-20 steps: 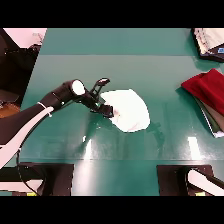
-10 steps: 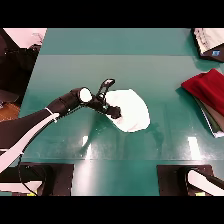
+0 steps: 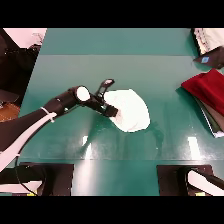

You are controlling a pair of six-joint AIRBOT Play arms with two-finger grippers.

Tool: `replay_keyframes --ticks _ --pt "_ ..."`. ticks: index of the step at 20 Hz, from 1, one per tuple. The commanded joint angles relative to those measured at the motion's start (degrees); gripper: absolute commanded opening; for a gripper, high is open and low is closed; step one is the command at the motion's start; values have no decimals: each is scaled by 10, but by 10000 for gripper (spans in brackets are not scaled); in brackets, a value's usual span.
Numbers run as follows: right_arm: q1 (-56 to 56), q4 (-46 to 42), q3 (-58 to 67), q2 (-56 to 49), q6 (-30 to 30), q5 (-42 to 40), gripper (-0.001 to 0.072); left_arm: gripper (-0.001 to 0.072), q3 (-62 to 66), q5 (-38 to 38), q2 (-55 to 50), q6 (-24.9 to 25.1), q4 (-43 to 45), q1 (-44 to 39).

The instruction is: Fold the shirts.

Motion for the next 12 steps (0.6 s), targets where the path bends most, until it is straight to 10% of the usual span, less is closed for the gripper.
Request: replay_keyframes --ticks 1,4,8,12 --pt "34 2 -111 1 5 19 35 27 1 -22 72 -7 35 48" --pt "126 5 -251 0 5 -68 620 28 1 -33 136 -7 64 86" --pt "269 6 -375 -3 5 -274 620 28 1 -46 146 -7 67 89" --pt "358 6 -384 -64 17 -312 606 28 1 -49 146 -7 67 89"
